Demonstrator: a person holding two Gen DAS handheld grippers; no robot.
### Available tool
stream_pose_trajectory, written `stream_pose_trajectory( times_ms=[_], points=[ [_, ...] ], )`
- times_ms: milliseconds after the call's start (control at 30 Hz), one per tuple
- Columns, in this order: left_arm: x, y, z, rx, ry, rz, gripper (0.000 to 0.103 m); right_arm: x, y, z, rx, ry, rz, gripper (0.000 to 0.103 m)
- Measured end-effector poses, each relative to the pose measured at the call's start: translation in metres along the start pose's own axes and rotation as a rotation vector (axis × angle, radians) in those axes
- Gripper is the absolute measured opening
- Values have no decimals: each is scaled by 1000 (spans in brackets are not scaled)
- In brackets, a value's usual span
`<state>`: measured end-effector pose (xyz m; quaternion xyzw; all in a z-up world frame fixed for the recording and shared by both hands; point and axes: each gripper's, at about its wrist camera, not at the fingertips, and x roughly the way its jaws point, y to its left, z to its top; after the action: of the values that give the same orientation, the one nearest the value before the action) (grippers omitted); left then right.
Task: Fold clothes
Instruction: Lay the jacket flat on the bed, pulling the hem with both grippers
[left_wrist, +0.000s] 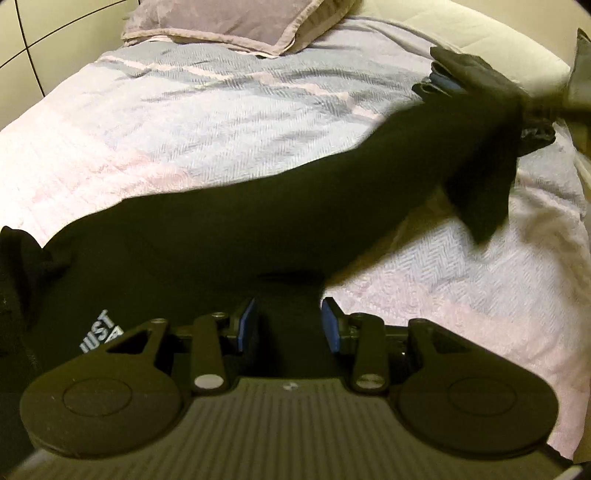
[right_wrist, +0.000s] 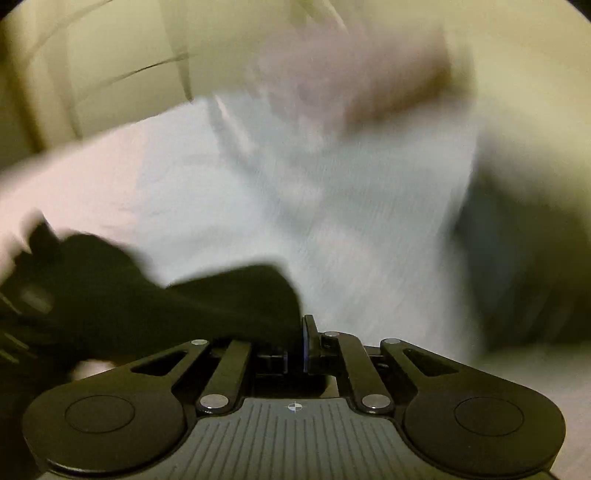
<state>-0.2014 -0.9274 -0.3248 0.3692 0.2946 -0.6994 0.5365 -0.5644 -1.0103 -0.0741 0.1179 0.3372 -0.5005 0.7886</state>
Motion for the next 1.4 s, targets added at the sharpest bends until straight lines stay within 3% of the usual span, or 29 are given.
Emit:
stream_pose_trajectory(
  times_ms=[300, 400, 467, 567, 633, 733, 800, 933, 1100, 1200, 1300, 1400],
  points=[
    [10, -5, -3, 4, 25, -16, 34, 43, 20, -57, -263, 142, -138, 12],
    [8, -2, -4, 11, 26, -21, 34, 33, 10, -65, -112, 185, -86, 16],
    [10, 1, -5, 8, 35, -16, 34, 25, 3, -70, 0, 213, -46, 37],
    [16, 6, -6, 6, 52, -6, 34, 12, -11, -70, 153, 221, -11, 56],
    [18, 6, -3, 6, 49, -7, 34, 7, -23, -65, 230, 187, -95, 56],
    [18, 3, 2, 12, 35, -18, 34, 7, -60, -65, 456, 186, -181, 57],
    [19, -1, 5, 19, 24, -25, 34, 3, -65, -58, 461, 161, -187, 57],
    [24, -10, 8, 20, 22, -43, 34, -6, -23, -35, 184, 30, -70, 59],
    [30, -21, 12, 47, 35, -51, 34, 37, 40, -33, -206, 77, 82, 65],
    [25, -19, 13, 38, 35, -39, 34, 53, 21, -42, -261, 120, -110, 65],
    [14, -11, 6, 1, 31, -17, 34, 27, -39, -47, -54, 98, -382, 65],
    [4, -5, -2, -35, 34, 5, 34, -8, -75, -55, 95, 132, -409, 65]
  ],
)
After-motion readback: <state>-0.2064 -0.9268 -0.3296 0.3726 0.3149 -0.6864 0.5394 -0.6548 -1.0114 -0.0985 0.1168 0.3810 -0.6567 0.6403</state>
